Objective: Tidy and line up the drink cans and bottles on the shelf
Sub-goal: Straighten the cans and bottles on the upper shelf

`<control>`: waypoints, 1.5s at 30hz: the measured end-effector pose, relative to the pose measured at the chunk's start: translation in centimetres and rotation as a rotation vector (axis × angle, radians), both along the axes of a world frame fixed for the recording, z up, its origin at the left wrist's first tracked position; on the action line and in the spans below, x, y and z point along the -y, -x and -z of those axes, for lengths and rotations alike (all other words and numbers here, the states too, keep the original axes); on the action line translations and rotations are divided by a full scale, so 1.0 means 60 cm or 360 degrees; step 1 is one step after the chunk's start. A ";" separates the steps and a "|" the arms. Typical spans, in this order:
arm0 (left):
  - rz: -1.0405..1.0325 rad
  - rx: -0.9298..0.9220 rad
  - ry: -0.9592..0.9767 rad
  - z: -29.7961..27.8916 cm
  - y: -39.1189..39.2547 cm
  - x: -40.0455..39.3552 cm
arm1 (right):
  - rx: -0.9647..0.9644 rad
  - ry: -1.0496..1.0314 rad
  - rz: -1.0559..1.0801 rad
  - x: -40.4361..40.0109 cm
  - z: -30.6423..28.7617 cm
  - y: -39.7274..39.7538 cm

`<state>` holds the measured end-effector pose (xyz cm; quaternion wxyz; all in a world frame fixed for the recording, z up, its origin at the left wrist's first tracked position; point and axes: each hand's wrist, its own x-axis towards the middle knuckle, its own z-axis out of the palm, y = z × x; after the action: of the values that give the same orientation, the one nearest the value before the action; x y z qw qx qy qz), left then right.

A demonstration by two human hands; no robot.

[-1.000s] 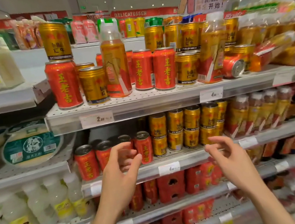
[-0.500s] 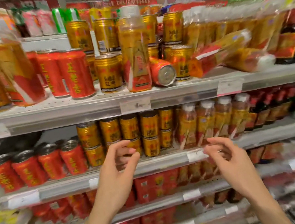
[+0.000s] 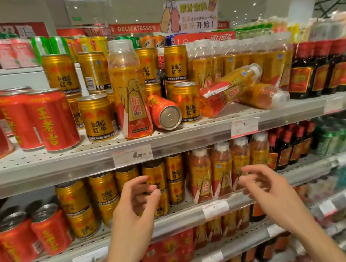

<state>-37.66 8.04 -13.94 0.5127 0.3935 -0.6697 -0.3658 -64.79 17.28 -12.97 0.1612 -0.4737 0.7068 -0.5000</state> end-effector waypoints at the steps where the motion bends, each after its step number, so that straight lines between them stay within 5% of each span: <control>1: 0.0004 0.0008 0.0016 -0.003 0.006 0.005 | -0.0030 0.0006 -0.0015 0.004 -0.005 0.003; 23: -0.0798 0.0580 0.0947 -0.189 0.024 0.128 | -0.1580 0.0697 -0.0514 0.241 -0.205 -0.067; 38: -0.0648 0.0349 0.0992 -0.164 0.017 0.149 | -0.1214 0.0901 -0.0494 0.249 -0.236 -0.067; 45: -0.0617 0.0316 0.0983 -0.163 0.018 0.148 | -0.1301 0.0826 -0.0405 0.269 -0.293 -0.078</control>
<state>-38.74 -0.82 -4.18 0.5994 0.3734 -0.7080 -0.0029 -60.11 1.12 4.60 -0.1924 -0.7378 0.5011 -0.4094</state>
